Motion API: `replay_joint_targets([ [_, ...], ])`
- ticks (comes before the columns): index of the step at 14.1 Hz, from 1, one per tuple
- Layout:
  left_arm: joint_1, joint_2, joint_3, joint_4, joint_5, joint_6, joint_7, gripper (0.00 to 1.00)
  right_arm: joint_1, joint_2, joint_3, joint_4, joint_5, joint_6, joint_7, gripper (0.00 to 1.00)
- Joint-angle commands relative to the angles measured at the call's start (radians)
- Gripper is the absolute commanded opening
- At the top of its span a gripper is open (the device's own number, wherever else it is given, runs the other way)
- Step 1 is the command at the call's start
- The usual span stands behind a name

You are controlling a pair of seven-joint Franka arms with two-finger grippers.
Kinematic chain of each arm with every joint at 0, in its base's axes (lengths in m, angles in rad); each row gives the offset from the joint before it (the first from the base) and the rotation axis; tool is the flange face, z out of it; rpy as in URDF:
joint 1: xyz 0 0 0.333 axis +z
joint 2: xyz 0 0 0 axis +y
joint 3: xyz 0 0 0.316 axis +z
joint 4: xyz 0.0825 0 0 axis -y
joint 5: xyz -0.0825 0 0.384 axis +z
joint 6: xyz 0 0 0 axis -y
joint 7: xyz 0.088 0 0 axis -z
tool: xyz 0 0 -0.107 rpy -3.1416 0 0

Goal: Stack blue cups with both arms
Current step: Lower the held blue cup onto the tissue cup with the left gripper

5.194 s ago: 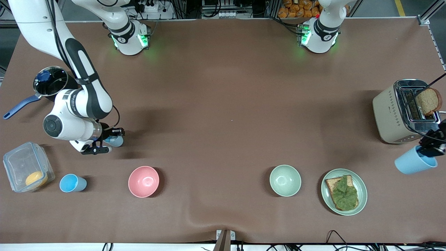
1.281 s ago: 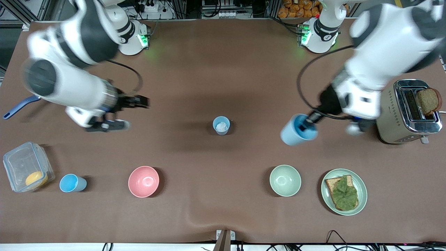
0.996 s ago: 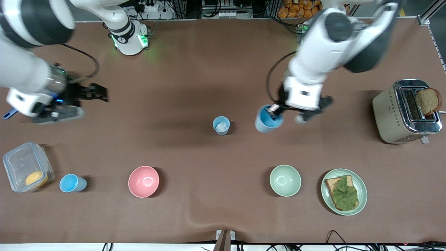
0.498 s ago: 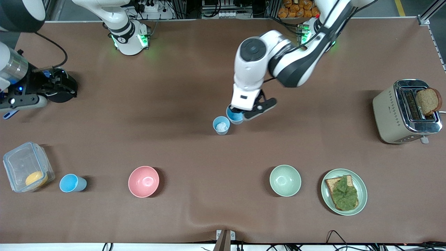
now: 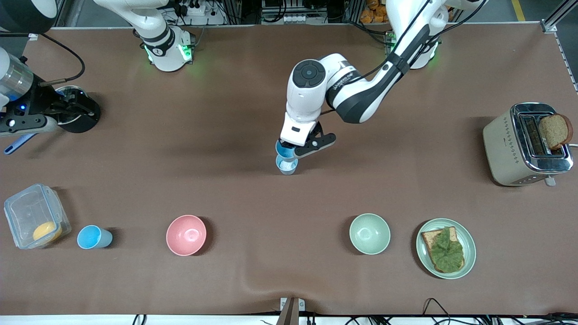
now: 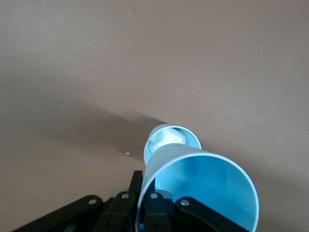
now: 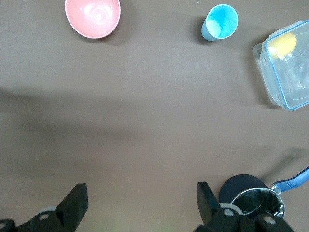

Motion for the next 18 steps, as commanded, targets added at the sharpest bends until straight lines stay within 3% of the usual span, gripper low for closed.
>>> replay_joint_targets([
  [1,-0.012,0.031,0.008,0.036,0.032,0.006,-0.018,0.0,-0.03,-0.014,0.027,0.005,0.002,-0.014,0.004,1.0],
  [5,-0.021,0.067,0.013,0.04,0.053,0.04,-0.024,0.0,-0.03,-0.013,0.027,0.005,0.04,-0.001,0.003,1.0],
  [17,-0.035,0.137,0.017,0.067,0.066,0.043,-0.032,0.0,-0.01,-0.011,0.03,0.011,0.045,-0.002,0.004,1.0],
  [18,-0.03,0.134,0.019,0.067,0.061,0.043,-0.061,0.2,-0.01,-0.011,0.03,0.011,0.045,-0.004,0.004,1.0],
])
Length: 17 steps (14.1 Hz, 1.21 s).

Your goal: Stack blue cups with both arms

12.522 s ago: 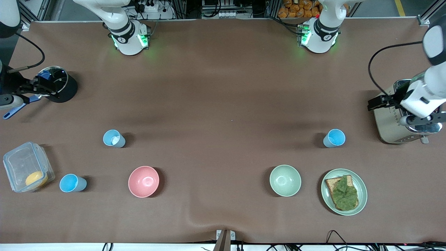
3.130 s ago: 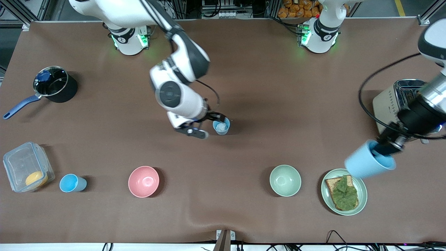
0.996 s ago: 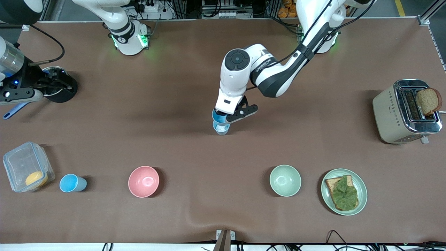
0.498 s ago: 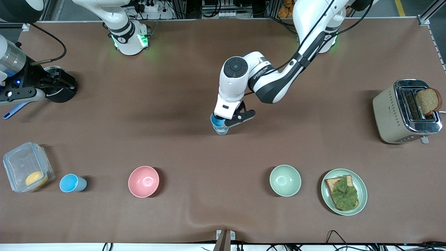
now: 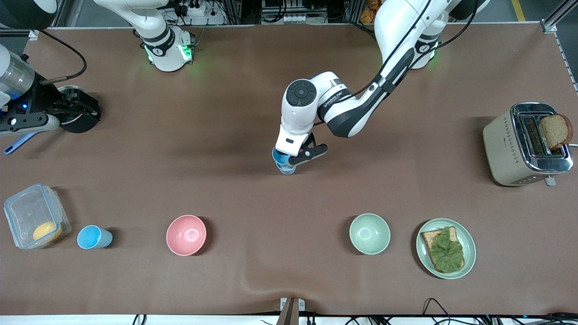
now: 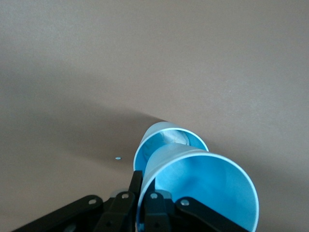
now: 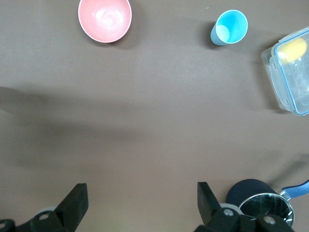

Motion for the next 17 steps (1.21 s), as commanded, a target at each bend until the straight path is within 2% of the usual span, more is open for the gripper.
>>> replay_joint_targets([
  [1,-0.003,0.008,0.008,0.027,0.034,0.0,-0.083,0.99,-0.011,-0.011,0.012,0.004,0.016,-0.007,0.004,1.0],
  [6,0.017,-0.057,0.012,0.051,0.039,-0.023,-0.072,1.0,-0.008,-0.011,0.012,0.004,0.016,-0.009,0.004,1.0],
  [10,0.106,-0.181,0.01,0.051,0.04,-0.155,-0.03,1.0,-0.008,-0.011,0.012,0.004,0.016,-0.007,0.004,1.0],
  [12,0.187,-0.24,0.001,0.051,0.01,-0.245,0.09,1.0,-0.006,-0.011,0.012,0.004,0.016,-0.007,0.004,1.0],
  [14,0.268,-0.281,-0.002,0.056,-0.085,-0.301,0.217,1.0,-0.006,-0.011,0.012,0.004,0.016,-0.007,0.004,1.0],
  [17,0.377,-0.344,-0.002,0.061,-0.151,-0.428,0.43,1.0,-0.006,-0.011,0.014,0.004,0.016,-0.007,0.004,1.0],
])
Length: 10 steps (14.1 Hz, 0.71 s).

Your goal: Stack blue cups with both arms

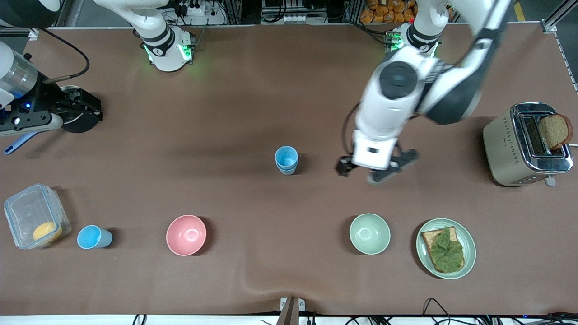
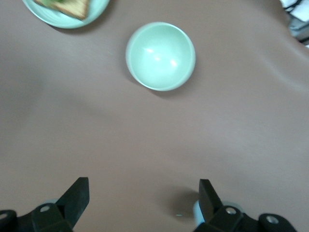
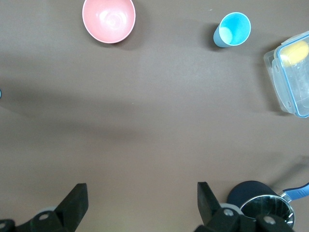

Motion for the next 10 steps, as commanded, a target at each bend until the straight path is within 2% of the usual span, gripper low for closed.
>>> replay_joint_targets([
  [1,0.095,-0.068,-0.011,-0.023,-0.083,-0.114,0.183,1.0,-0.007,-0.011,0.006,0.001,0.015,-0.008,0.004,1.0],
  [4,0.164,-0.116,-0.011,-0.026,-0.131,-0.234,0.31,1.0,-0.007,-0.011,0.006,0.001,0.015,-0.007,0.004,1.0],
  [8,0.201,-0.176,-0.009,-0.029,-0.148,-0.246,0.339,1.0,-0.007,-0.011,0.006,0.001,0.015,-0.007,0.004,1.0],
  [10,0.25,-0.208,0.0,-0.028,-0.14,-0.251,0.473,1.0,-0.007,-0.011,0.006,0.001,0.015,-0.007,0.004,1.0],
])
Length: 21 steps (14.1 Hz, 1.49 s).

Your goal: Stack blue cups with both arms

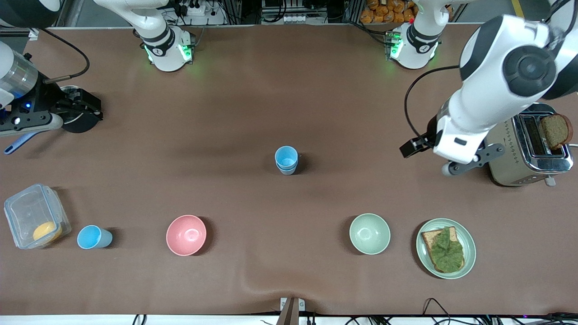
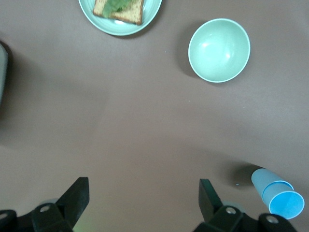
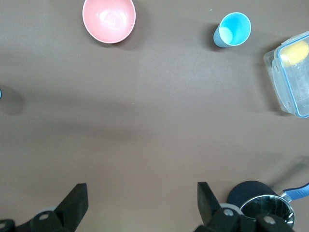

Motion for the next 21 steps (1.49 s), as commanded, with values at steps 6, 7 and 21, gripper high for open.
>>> replay_joint_targets([
  [6,0.138,-0.128,0.088,-0.029,-0.025,-0.126,0.376,1.0,-0.008,-0.011,0.005,0.001,0.015,-0.005,0.004,1.0],
  [7,0.089,-0.148,0.153,-0.029,-0.031,-0.148,0.423,1.0,-0.008,-0.01,0.005,0.001,0.015,-0.005,0.004,1.0],
  [21,-0.002,-0.24,0.357,0.013,-0.077,-0.217,0.745,1.0,-0.01,-0.008,0.005,0.001,0.015,-0.002,0.004,1.0],
])
